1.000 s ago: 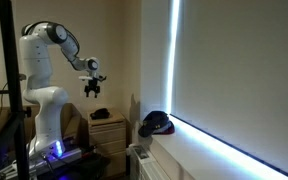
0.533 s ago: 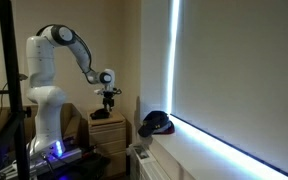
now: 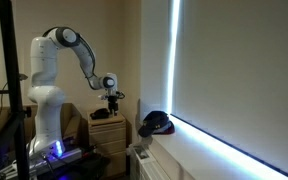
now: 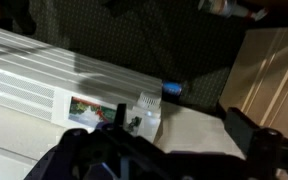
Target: Move the caps to the right
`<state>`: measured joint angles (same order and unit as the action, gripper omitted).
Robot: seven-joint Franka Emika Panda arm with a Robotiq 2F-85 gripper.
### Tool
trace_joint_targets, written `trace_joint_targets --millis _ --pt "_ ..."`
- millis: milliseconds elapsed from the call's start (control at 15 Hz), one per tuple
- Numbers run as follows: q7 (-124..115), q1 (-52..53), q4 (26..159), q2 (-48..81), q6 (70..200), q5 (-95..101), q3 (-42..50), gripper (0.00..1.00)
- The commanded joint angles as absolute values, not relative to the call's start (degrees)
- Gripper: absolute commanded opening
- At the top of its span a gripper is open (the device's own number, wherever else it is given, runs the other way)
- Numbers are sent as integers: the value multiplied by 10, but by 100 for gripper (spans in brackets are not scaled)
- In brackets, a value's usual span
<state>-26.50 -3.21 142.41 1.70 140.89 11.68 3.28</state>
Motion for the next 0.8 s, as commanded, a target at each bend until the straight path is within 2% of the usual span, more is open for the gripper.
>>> trace_joint_targets --millis 0,333,400,733 --pt "-364 -53 1373 121 1529 197 77 100" --pt "-476 -16 1287 246 1645 190 188 100" --pt "-422 -16 1331 196 1623 175 176 100" --pt "-429 7 1309 230 1617 181 202 100"
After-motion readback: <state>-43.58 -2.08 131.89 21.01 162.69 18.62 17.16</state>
